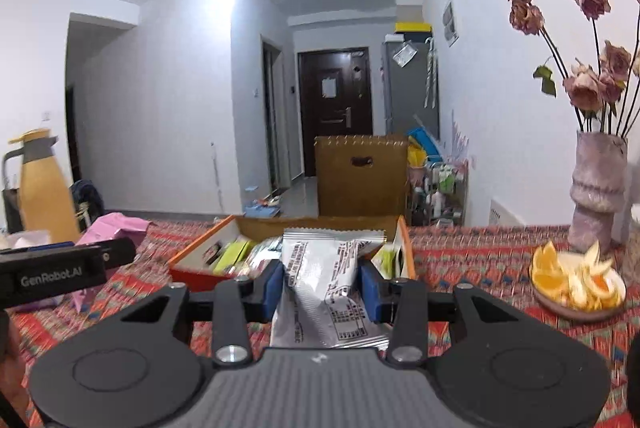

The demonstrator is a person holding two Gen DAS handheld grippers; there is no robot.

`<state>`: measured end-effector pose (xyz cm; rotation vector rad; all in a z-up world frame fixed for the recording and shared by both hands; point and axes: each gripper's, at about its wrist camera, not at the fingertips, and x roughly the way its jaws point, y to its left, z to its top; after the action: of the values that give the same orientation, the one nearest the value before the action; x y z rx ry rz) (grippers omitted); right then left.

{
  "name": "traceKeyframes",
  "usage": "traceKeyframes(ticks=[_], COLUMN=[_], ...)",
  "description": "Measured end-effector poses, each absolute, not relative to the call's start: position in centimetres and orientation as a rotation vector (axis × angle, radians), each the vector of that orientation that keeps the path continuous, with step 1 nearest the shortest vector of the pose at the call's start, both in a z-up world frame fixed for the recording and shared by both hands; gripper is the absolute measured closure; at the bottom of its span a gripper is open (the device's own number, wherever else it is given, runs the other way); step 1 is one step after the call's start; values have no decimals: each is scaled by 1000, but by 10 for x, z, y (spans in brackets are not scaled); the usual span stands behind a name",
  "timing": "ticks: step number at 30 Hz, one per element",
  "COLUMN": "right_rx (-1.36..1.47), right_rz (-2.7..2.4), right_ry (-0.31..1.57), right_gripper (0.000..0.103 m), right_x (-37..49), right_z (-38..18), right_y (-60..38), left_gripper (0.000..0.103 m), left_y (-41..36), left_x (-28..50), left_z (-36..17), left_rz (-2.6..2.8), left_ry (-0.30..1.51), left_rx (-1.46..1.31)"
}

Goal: Organize snacks
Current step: 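Carry the pink packet and white wrapper up and over into the orange box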

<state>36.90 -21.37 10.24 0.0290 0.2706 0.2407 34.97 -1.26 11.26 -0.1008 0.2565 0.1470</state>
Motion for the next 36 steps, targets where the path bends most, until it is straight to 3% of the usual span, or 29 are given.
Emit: traceKeyframes(ticks=[13,27,30,32,36], right_rx=[27,-56,-92,-104,-98], right_rz=[221,188,186,174,185], right_ry=[331,539,601,611,605], right_gripper=[63,61,55,40,39], right_x=[512,658,676,684,685], right_z=[85,65,59,55,52], right_y=[-192,-173,-166,-164,-160], left_gripper=[29,27,18,17,11], left_y=[-16,6,7,8,10], left_x=[493,632,642,646,648], left_z=[94,62,57,55,57], left_rz=[247,218,221,216,206], left_ry=[306,555,581,598,593], left_rx=[-97,-108,-105,-113,-116])
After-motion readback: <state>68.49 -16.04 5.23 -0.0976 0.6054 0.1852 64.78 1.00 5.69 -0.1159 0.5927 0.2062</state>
